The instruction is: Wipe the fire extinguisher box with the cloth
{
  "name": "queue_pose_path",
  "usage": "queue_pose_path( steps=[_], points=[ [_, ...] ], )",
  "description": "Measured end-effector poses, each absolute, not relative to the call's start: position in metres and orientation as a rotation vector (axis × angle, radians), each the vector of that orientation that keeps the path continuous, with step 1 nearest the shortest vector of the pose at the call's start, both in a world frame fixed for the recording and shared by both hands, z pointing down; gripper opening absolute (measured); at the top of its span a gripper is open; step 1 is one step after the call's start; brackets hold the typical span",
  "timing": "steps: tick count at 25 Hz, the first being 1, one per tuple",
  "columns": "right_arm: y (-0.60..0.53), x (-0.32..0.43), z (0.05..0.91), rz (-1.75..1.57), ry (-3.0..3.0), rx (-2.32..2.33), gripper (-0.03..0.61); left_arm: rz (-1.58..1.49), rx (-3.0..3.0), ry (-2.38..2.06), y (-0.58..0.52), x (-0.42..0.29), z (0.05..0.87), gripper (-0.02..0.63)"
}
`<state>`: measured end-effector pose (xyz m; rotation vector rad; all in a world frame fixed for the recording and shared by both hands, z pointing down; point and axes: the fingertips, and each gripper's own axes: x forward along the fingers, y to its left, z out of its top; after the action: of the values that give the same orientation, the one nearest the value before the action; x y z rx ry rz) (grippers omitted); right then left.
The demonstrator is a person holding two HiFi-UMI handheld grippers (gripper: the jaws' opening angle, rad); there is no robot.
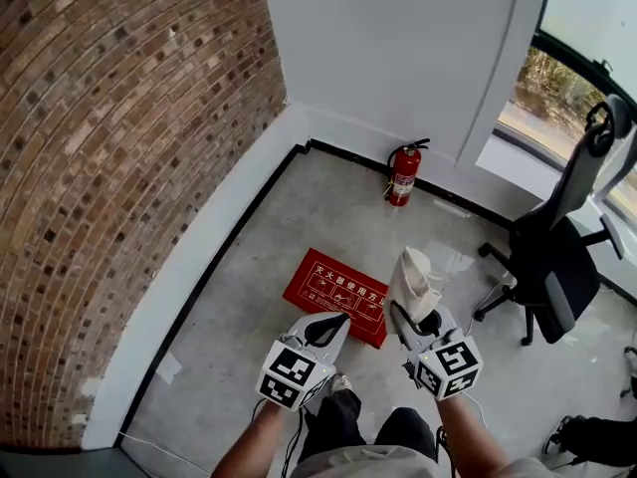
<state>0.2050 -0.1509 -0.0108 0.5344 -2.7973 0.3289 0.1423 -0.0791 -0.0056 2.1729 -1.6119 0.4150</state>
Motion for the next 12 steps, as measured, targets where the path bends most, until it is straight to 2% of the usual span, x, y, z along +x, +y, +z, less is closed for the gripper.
queue_pose_path(
  steps=[12],
  points=[
    [-0.147,0.178,-0.113,0.159,-2.920,0.467,0.124,0.323,2.257,-1.645,-0.094,0.144,-0.085,0.002]
  ],
)
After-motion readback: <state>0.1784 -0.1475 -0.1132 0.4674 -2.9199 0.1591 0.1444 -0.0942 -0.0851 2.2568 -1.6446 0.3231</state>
